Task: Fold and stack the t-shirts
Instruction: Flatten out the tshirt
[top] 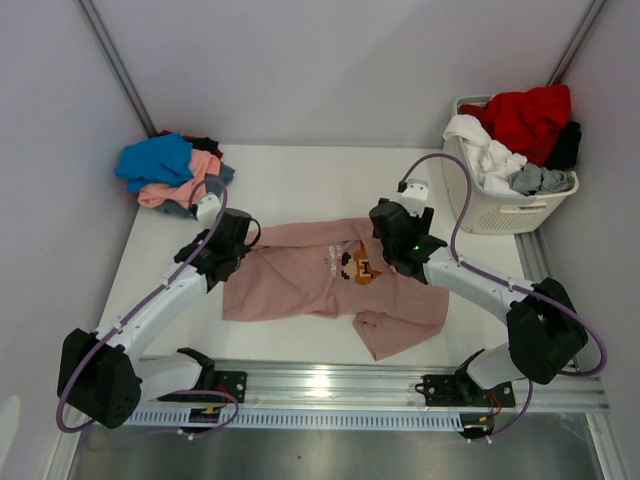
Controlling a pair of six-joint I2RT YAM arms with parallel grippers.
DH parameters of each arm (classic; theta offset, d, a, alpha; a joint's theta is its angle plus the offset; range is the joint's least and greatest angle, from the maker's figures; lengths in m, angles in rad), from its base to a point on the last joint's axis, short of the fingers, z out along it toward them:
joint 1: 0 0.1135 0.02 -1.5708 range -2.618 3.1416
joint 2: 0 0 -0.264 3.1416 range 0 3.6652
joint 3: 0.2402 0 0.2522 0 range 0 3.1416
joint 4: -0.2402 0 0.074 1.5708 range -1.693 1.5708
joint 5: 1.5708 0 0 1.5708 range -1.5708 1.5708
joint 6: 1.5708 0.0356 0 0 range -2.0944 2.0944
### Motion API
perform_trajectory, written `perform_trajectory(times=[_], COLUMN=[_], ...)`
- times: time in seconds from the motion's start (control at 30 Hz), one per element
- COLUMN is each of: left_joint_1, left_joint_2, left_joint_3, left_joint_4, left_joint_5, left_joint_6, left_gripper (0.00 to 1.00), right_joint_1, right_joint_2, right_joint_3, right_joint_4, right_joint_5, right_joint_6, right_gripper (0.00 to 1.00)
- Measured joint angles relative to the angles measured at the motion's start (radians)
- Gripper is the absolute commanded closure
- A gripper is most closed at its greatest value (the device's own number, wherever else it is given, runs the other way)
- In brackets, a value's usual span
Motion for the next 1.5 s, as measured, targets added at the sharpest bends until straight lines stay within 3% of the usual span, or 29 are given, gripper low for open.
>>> perform_trajectory(times=[0.17, 0.4, 0.63, 0.83, 1.07, 1.17, 1.3, 1.33, 1.5], left_joint_1=[0.000, 0.000, 0.000, 0.000, 0.000, 0.000, 0.000, 0.000, 0.000], left_joint_2=[-0.018, -0.014, -0.015, -0.015, -0.015, -0.015, -0.008, -0.004, 0.020], left_joint_3=[0.000, 0.000, 0.000, -0.008, -0.009, -0.011, -0.015, -0.015, -0.015], left_joint_4=[0.045, 0.059, 0.061, 0.065, 0.068, 0.074, 0.081, 0.083, 0.084], left_joint_5=[0.004, 0.026, 0.022, 0.022, 0.022, 0.023, 0.024, 0.025, 0.026], left_joint_6=[0.001, 0.000, 0.002, 0.002, 0.002, 0.002, 0.002, 0.002, 0.002], left_gripper=[0.99, 0.99, 0.99, 0.99, 0.99, 0.99, 0.99, 0.99, 0.99], right_joint_1=[-0.115, -0.311, -0.320, -0.319, -0.346, -0.353, -0.356, -0.356, -0.356], right_joint_2=[0.030, 0.247, 0.383, 0.392, 0.391, 0.383, 0.369, 0.367, 0.363], right_joint_3=[0.009, 0.139, 0.255, 0.260, 0.216, 0.172, 0.155, 0.155, 0.155], right_joint_4=[0.031, 0.013, -0.008, -0.016, 0.017, 0.024, 0.026, 0.029, 0.037], right_joint_5=[-0.055, -0.139, -0.257, -0.358, -0.534, -0.594, -0.637, -0.640, -0.649], right_joint_6=[-0.007, -0.003, 0.006, 0.029, 0.072, 0.080, 0.074, 0.076, 0.066], right_gripper=[0.25, 0.29, 0.32, 0.35, 0.47, 0.55, 0.93, 0.99, 1.00])
